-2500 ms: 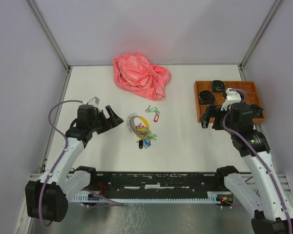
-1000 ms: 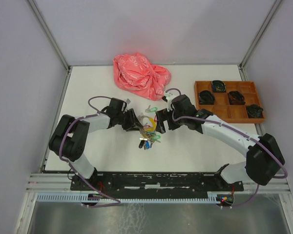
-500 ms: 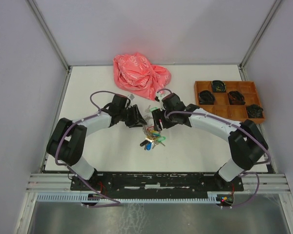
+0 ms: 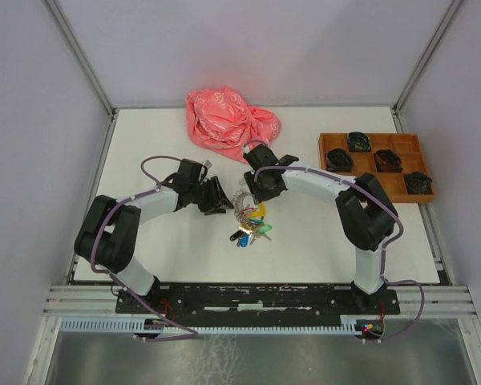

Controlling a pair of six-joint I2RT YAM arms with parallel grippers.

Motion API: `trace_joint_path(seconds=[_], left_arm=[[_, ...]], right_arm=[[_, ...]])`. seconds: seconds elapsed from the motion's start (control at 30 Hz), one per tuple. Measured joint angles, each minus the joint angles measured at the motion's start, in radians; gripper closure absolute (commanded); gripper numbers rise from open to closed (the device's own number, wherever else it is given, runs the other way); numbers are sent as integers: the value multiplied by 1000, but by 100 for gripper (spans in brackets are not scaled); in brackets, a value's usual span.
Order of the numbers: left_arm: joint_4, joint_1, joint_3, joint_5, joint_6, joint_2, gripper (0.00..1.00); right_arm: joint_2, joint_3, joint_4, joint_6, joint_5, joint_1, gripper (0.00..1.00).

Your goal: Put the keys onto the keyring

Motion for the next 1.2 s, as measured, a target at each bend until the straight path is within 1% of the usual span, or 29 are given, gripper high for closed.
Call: trace_joint_path(seconds=[0.2,0.4,0.7,0.77,0.83,0.93,0.97,1.0,1.2], left_arm=[[0,16,-29,0,0,-1,53],[-1,19,-40,1,1,-5,53],[-2,19,-45,3,6,-18,52],[-1,21,-46,5,14,-20,52],[0,24,-48,13,15,-22,52],[2,33,-53,22,15,-26,52],[4,36,-54,25,15,-26,51],[6,39,-55,30,15,-26,51],[24,42,-61,50,12,-34,45]], right_arm=[[80,38,-60,7,74,20,53],[137,75,-94,18,94,23,54],[186,148,-137,47,108,26,64],[192,158,-147,52,117,29,68],[193,160,-154,55,123,31,76],[192,160,-157,60,125,31,90],[192,158,-156,59,125,31,97],[187,152,-153,60,124,31,99],[129,69,-113,61,87,27,99]])
